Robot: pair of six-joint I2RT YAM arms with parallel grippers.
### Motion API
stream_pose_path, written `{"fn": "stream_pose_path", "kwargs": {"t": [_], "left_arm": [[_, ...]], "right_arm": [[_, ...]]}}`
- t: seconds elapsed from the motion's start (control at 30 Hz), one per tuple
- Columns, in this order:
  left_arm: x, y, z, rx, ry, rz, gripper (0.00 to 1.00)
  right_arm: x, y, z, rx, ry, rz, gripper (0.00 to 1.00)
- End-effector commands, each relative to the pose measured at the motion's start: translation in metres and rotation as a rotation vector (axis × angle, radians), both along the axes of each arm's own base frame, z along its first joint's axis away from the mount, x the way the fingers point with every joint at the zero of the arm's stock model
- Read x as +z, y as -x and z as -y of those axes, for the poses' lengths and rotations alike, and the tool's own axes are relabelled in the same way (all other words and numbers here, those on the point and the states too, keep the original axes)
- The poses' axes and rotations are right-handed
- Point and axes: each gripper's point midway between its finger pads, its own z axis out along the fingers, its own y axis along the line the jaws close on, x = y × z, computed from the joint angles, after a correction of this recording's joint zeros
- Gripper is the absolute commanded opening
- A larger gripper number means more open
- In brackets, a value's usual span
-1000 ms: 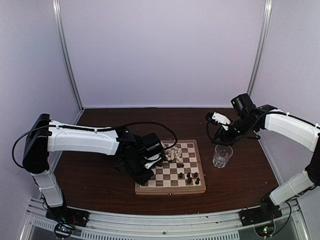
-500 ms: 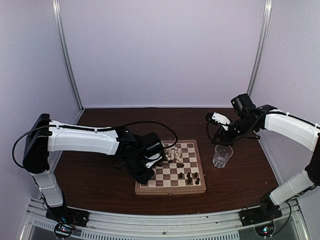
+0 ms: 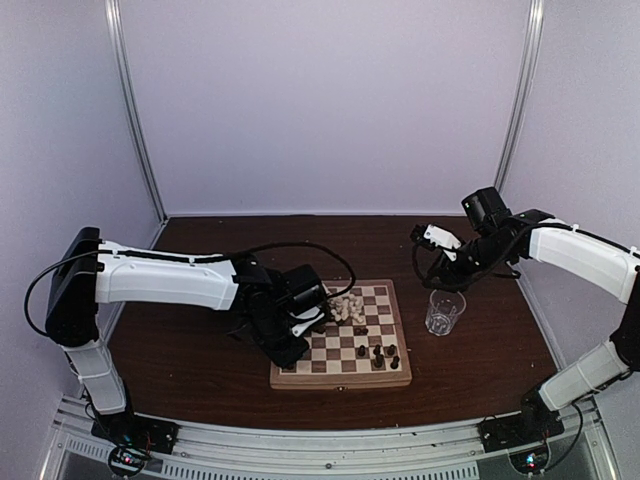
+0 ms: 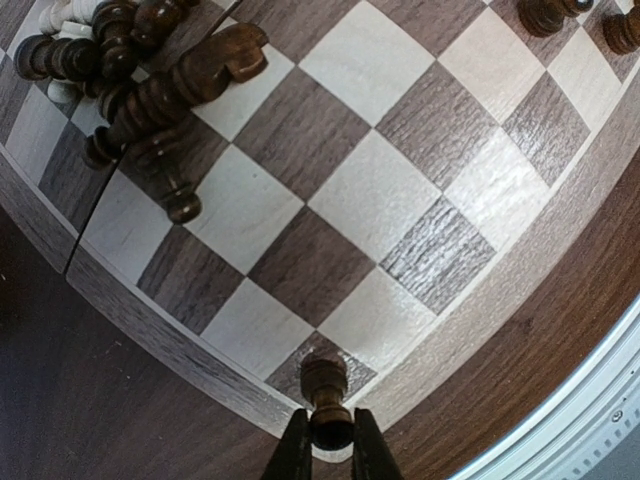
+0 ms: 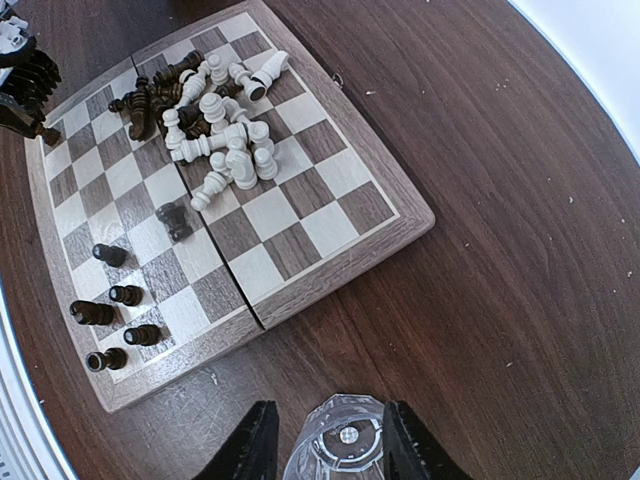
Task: Set up the chess pieces on the board
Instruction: Place the rook at h8.
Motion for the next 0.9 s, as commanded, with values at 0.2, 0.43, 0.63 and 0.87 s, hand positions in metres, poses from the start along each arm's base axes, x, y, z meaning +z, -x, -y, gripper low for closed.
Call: {"fn": "stream_pose_path", "kwargs": {"t": [0.2, 0.43, 0.63, 0.87], "left_arm": [[0.009, -0.003, -0.002, 0.016, 0.014, 0.007, 0.26], [0.043, -0.01, 0.008, 0.014, 0.084, 0.056, 0.39], [0.075, -0.031, 0.025, 0.017, 0.163, 0.163, 0.41], [0.101, -0.059, 0.035, 0.146, 0.338, 0.243, 0.41]], "right_arm": [[-0.002, 0.001, 0.0, 0.009, -0.004, -0.01, 0.38], [0.004, 0.007, -0.011, 0.07, -0.05, -0.027, 0.38], [-0.011, 0.012, -0.038, 0.156, -0.004, -0.088, 0.32], [-0.046, 0.036, -0.084, 0.314, 0.065, -0.169, 0.22]]}}
